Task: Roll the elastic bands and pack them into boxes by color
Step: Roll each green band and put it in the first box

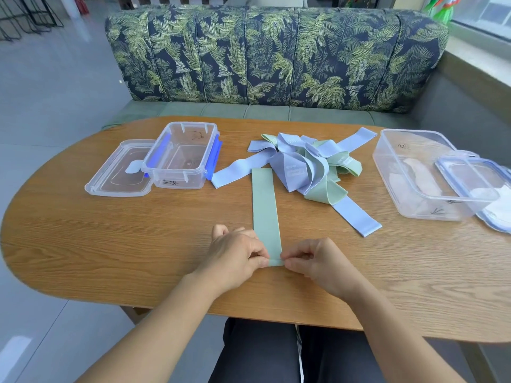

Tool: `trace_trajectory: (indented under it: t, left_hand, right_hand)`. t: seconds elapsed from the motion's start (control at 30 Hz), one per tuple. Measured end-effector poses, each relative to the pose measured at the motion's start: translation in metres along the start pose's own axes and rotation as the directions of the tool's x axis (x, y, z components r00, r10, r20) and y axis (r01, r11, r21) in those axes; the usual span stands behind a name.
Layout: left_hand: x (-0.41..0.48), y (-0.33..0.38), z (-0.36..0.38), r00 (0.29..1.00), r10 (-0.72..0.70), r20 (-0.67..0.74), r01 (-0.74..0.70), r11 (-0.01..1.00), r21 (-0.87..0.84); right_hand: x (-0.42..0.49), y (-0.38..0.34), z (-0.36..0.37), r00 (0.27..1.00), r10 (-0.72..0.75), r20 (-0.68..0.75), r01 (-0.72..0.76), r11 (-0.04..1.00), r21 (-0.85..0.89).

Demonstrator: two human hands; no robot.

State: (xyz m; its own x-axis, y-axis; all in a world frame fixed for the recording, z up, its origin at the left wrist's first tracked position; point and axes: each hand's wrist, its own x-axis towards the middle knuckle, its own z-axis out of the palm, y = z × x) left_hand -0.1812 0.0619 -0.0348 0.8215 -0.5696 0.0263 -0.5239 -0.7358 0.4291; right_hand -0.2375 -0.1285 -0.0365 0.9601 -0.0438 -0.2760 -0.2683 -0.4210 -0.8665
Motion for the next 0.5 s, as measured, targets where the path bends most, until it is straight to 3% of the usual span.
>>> trace_trajectory:
  t: [0.3,0.5]
  left_hand:
    - [0.000,0.000,0.000,0.995,-0.090,0.052,0.095,0.991,-0.089]
    - [-0.021,0.007,0.021,0.969,-0.204,-0.137,0.162,0.950,-0.269]
  right_hand:
    - [0.002,-0.010,0.027,0.969,0.023,-0.247,-0.066,0.984,-0.168]
    - [0.009,-0.017,0.028,0.960,0.080,-0.268,-0.149,0.958,-0.246]
